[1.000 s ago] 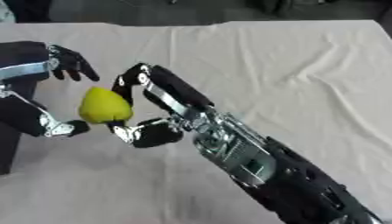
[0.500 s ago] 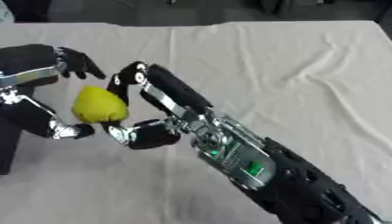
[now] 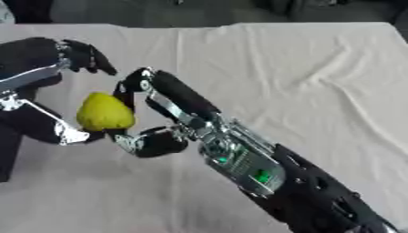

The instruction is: Pick up the objects with one hand, pass them to the other hand, and then place them into the box on the other side of the table.

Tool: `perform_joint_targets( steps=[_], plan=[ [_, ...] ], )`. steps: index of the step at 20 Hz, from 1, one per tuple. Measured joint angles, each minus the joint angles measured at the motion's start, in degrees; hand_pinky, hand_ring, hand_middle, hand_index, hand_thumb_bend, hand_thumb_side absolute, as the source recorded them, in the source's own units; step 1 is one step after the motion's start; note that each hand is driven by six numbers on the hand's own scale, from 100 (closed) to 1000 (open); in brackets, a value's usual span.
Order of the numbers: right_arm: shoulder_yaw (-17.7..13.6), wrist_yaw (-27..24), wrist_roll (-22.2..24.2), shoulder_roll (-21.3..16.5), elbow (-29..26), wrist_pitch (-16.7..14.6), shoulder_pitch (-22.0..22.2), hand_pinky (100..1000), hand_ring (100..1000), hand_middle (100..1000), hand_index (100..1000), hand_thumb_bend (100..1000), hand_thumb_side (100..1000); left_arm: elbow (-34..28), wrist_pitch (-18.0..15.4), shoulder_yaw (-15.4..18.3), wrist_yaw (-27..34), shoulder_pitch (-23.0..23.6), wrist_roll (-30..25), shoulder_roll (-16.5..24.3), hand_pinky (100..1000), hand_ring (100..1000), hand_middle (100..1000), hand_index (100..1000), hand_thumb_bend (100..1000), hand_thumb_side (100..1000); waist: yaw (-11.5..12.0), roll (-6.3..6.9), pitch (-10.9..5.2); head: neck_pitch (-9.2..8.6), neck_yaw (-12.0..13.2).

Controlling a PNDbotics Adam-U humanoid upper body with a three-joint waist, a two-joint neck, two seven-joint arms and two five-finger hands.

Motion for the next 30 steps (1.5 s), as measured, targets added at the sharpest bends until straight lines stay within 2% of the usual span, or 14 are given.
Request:
perform_joint_targets(
  steps=[6,9,12,16,23,27,30],
  plan=[
    [0.65,1.74,-2.39,0.03,0.85,0.55,-0.15,808,675,378,521,100,100,1.25,-0.29,-0.62,-0.28,0.00,0.25,-0.09,747,771,797,852,462,313,-0.03,0.00,0.00,-0.19,0.00],
    [0.66,2.68,-3.14,0.03,0.85,0.61,-0.30,809,675,379,522,100,100,2.83,-0.66,-1.10,-0.77,-0.11,0.55,-0.64,745,772,802,840,416,301,-0.05,0.00,0.00,-0.31,0.01],
    [0.67,3.60,-3.71,0.03,0.84,0.45,-0.42,810,675,380,522,100,100,4.03,-1.23,-1.59,-1.17,-0.37,1.19,-1.22,746,774,802,830,320,284,-0.09,0.00,0.00,-0.31,0.04],
    [0.68,4.51,-4.20,0.03,0.80,0.00,-0.44,811,675,381,522,100,100,5.32,-1.92,-2.19,-1.78,-0.44,2.25,-1.70,748,774,803,827,289,281,-0.12,0.00,0.00,-0.32,0.13],
    [0.69,5.53,-4.66,0.05,1.06,-0.33,-0.44,813,677,382,523,100,100,7.37,-3.59,-2.76,-3.37,-0.68,4.47,-2.65,742,767,788,816,273,241,-0.20,0.01,0.00,-0.36,0.27],
    [0.74,5.91,-4.94,0.06,1.60,-0.62,-0.44,816,679,384,524,100,100,8.03,-4.79,-2.79,-4.60,-0.70,5.82,-3.14,732,759,779,812,325,234,-0.32,0.01,0.00,-0.44,0.32],
    [1.04,6.29,-4.91,0.07,1.74,-0.94,-0.42,817,679,385,525,100,100,7.96,-5.19,-2.83,-5.65,-0.66,6.25,-3.29,730,754,773,802,295,202,-0.32,0.00,0.00,-0.29,0.45]
  ],
)
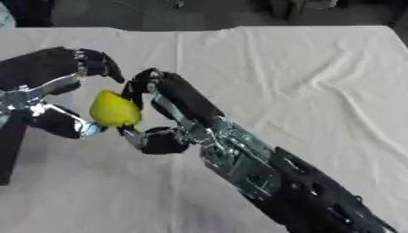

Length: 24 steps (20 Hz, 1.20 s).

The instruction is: Pick up the objects with one hand, pass them to the other hand, and then place them into the box on the other side of the table.

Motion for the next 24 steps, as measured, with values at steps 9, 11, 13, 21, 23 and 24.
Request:
perform_joint_targets(
  steps=[9,11,13,21,23,24],
  plan=[
    [0.34,0.34,0.48,0.00,0.00,-0.89,0.23,820,684,393,530,100,100,-0.63,0.24,-0.30,-0.92,0.45,-0.72,-0.33,729,751,770,792,270,187,-0.02,-0.06,0.00,0.54,0.41],
    [0.34,0.74,0.68,0.00,-0.03,-1.18,0.24,819,685,393,531,100,100,-1.33,0.56,-0.29,0.26,0.69,-1.64,-0.31,728,751,769,790,270,191,-0.01,-0.07,0.00,0.55,0.41],
    [0.34,1.01,0.74,-0.01,-0.04,-1.35,0.30,820,685,393,530,100,100,-2.28,1.01,-0.28,1.46,0.74,-2.66,-0.23,726,750,768,789,272,197,0.04,-0.07,0.00,0.55,0.41],
    [0.51,1.85,0.22,-0.05,-0.03,-0.88,0.49,820,685,391,529,100,100,-5.44,3.08,-0.01,3.42,1.20,-5.21,1.10,721,744,760,785,275,196,0.24,-0.20,0.00,0.55,0.39],
    [0.51,1.98,0.03,-0.07,-0.03,-0.70,0.50,820,685,391,528,100,100,-5.89,3.34,0.09,3.68,1.20,-5.32,1.31,719,741,756,783,275,192,0.24,-0.20,0.00,0.53,0.34],
    [0.51,2.01,-0.04,-0.09,-0.03,-0.62,0.50,820,685,391,528,100,100,-6.18,3.44,0.09,3.78,1.20,-5.29,1.31,719,741,755,782,275,190,0.24,-0.20,0.00,0.52,0.30]
  ],
)
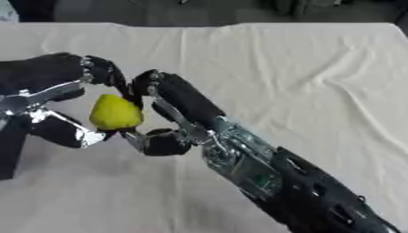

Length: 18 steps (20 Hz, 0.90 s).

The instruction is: Pick up the objects with one hand, pass them to the other hand, and then place them into the box on the other side of the table.

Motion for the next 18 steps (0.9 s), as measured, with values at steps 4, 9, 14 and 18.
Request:
perform_joint_targets(
  steps=[4,9,14,18],
  plan=[
    [0.17,0.06,-0.09,-0.02,0.00,0.16,0.04,819,685,391,528,100,100,-0.95,0.32,0.00,0.30,0.00,0.14,-0.01,717,739,752,781,280,184,-0.01,0.00,0.00,-0.05,-0.05],
    [0.17,0.07,-0.14,-0.05,0.00,0.26,0.17,820,686,392,529,100,100,-1.34,0.64,0.01,0.30,0.00,0.08,-0.01,714,736,744,778,280,182,-0.01,0.01,0.00,-0.06,-0.21],
    [0.18,0.07,-0.07,-0.09,-0.01,0.31,0.46,821,687,393,530,100,100,-1.98,0.94,0.02,0.35,0.00,0.10,-0.01,709,725,712,762,267,171,-0.01,0.02,0.00,-0.20,-0.25],
    [0.21,0.07,-0.02,-0.35,-0.01,0.29,0.50,821,687,393,530,100,100,-2.47,1.43,0.05,0.33,0.00,0.38,-0.01,698,696,655,725,269,169,-0.01,0.02,0.00,-0.25,-0.26]
  ],
)
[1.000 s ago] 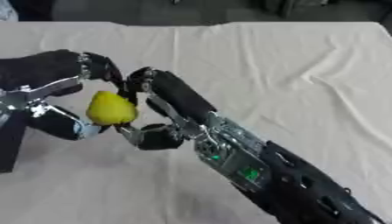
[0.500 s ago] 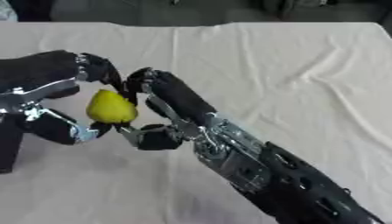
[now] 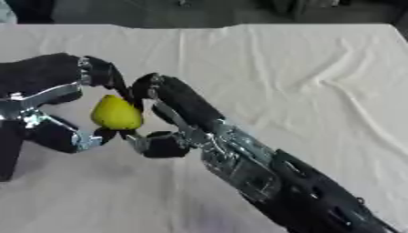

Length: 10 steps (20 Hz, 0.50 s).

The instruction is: Pick up the objects with one hand, pass them to the other hand, and then place them into the box on the other side of the table.

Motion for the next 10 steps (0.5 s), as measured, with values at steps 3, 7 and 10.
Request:
perform_joint_targets(
  steps=[3,7,10],
  plan=[
    [0.18,0.00,0.09,-0.14,0.00,-0.07,0.04,821,687,393,530,100,100,-0.44,0.52,0.15,-0.38,0.00,0.39,0.00,692,668,614,688,293,173,0.01,0.00,0.00,-0.10,-0.01],
    [0.29,0.00,0.20,-0.15,-0.01,-0.16,0.23,820,686,392,529,100,100,-1.19,1.27,0.34,-1.32,0.03,1.43,0.01,683,638,581,654,302,173,0.03,0.00,0.00,-0.29,-0.03],
    [0.29,0.00,0.20,-0.15,-0.05,-0.16,0.29,820,686,392,528,100,100,-1.43,1.53,0.34,-1.58,0.07,2.36,0.01,676,617,550,622,295,166,0.04,0.00,0.00,-0.29,-0.10]
  ],
)
